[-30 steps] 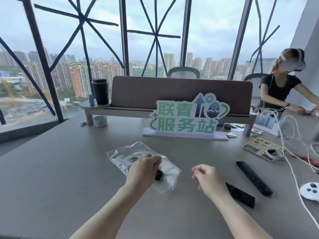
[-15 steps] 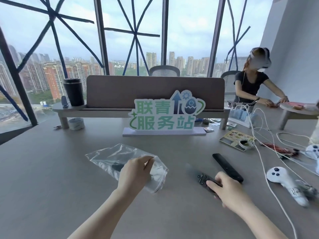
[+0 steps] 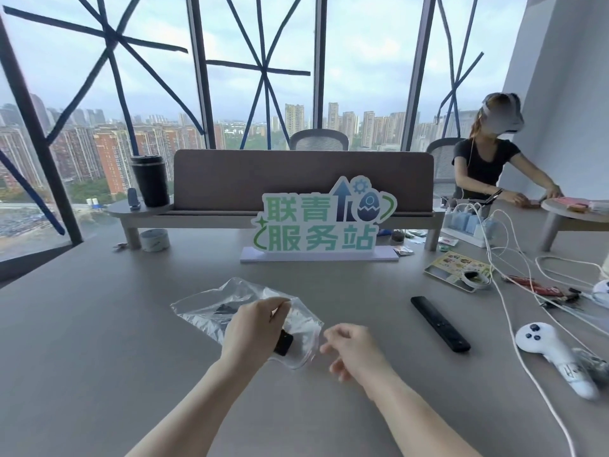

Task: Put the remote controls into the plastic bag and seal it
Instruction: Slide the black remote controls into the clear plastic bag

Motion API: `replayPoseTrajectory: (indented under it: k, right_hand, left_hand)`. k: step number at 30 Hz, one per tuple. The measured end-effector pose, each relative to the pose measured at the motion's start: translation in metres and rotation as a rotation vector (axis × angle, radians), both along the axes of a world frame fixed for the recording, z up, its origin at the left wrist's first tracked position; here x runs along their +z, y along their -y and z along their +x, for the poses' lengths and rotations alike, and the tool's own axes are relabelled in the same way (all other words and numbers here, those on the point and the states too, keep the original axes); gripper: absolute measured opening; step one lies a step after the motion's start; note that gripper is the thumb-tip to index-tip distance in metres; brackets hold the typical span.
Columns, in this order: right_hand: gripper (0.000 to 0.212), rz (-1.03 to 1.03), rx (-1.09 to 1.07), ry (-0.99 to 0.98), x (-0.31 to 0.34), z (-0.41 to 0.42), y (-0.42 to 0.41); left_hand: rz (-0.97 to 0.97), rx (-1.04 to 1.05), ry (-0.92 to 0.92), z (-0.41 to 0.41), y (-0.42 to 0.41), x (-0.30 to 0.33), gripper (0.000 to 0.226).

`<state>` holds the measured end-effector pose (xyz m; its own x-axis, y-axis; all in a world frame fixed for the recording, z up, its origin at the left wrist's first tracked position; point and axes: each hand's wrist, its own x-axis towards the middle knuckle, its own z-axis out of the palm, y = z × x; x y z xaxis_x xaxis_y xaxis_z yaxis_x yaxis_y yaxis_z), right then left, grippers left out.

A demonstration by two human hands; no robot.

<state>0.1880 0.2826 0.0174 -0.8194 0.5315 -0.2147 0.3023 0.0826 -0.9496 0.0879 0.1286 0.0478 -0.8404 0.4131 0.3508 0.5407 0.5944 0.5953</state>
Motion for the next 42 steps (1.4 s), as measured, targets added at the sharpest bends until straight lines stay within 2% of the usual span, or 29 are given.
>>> replayPoseTrajectory:
  k: [3, 6, 9, 12, 14, 16, 18, 20, 21, 23, 25, 27, 29, 32, 33, 34, 36, 38, 41, 42]
  right_hand:
    - [0.019, 0.384, -0.295, 0.055, -0.002, 0.022, -0.052]
    - [0.028, 0.733, -0.476, 0.296, -0.007, 0.039, -0.107]
    - [0.043, 0.811, -0.485, 0.536, -0.017, 0.054, -0.141]
    - [0.042, 0.876, -0.453, 0.628, -0.022, 0.064, -0.156]
    - [0.04, 0.857, -0.418, 0.596, -0.026, 0.067, -0.161]
    - [0.035, 0.71, -0.348, 0.509, -0.027, 0.069, -0.163]
    - [0.028, 0.45, -0.273, 0.334, -0.014, 0.074, -0.155]
    - [0.019, 0.097, -0.173, 0.158, 0.011, 0.085, -0.135]
    - [0.015, -0.025, -0.078, 0.114, 0.025, 0.089, -0.122]
    - [0.014, -0.128, 0.166, 0.129, 0.05, 0.092, -0.09]
    - [0.014, -0.111, 0.348, 0.202, 0.056, 0.079, -0.058]
    - [0.013, -0.076, 0.423, 0.251, 0.047, 0.053, -0.026]
    - [0.015, -0.077, 0.398, 0.228, 0.031, 0.022, 0.003]
    - [0.016, -0.204, 0.273, 0.062, 0.007, -0.012, 0.033]
    - [0.014, -0.177, 0.204, 0.011, 0.002, -0.017, 0.038]
    - [0.014, -0.083, 0.117, -0.034, -0.003, -0.019, 0.04]
    - [0.012, 0.238, -0.079, -0.071, -0.007, -0.017, 0.035]
    - [0.003, 0.457, -0.145, -0.055, -0.006, -0.012, 0.026]
    - [0.051, 0.517, 0.027, 0.061, -0.006, -0.019, 0.019]
    - [0.058, 0.526, 0.066, 0.085, -0.007, -0.023, 0.02]
  left_hand:
    - [-0.007, -0.009, 0.015, -0.003, -0.001, -0.006, 0.025]
    - [-0.02, -0.006, 0.023, 0.0, -0.003, -0.008, 0.024]
    - [-0.033, 0.005, 0.013, 0.002, -0.002, -0.009, 0.024]
    - [-0.035, 0.034, 0.034, 0.001, 0.0, -0.012, 0.023]
    - [-0.023, 0.041, 0.045, -0.001, 0.001, -0.015, 0.021]
    - [-0.007, 0.04, 0.05, -0.002, 0.002, -0.018, 0.02]
    - [0.011, 0.034, 0.061, -0.004, 0.003, -0.019, 0.019]
    - [0.015, 0.032, 0.07, -0.005, 0.003, -0.017, 0.021]
    - [0.019, 0.03, 0.069, -0.006, 0.003, -0.016, 0.022]
    - [0.02, 0.031, 0.057, -0.005, 0.003, -0.012, 0.023]
    - [0.018, 0.035, 0.048, -0.003, 0.003, -0.008, 0.024]
    - [0.031, 0.03, 0.046, -0.001, 0.006, -0.008, 0.023]
    - [0.045, 0.026, 0.038, 0.002, 0.01, -0.008, 0.024]
    - [0.043, 0.041, -0.008, 0.004, 0.018, -0.01, 0.026]
    - [0.038, 0.042, -0.023, 0.003, 0.02, -0.012, 0.027]
    - [0.031, 0.037, -0.028, 0.003, 0.023, -0.014, 0.027]
    - [0.009, 0.008, -0.021, 0.0, 0.028, -0.019, 0.026]
    - [-0.063, -0.035, -0.009, 0.0, 0.031, -0.023, 0.023]
    - [-0.202, -0.066, 0.002, 0.007, 0.034, -0.025, 0.033]
    - [-0.252, -0.069, 0.002, 0.009, 0.036, -0.026, 0.039]
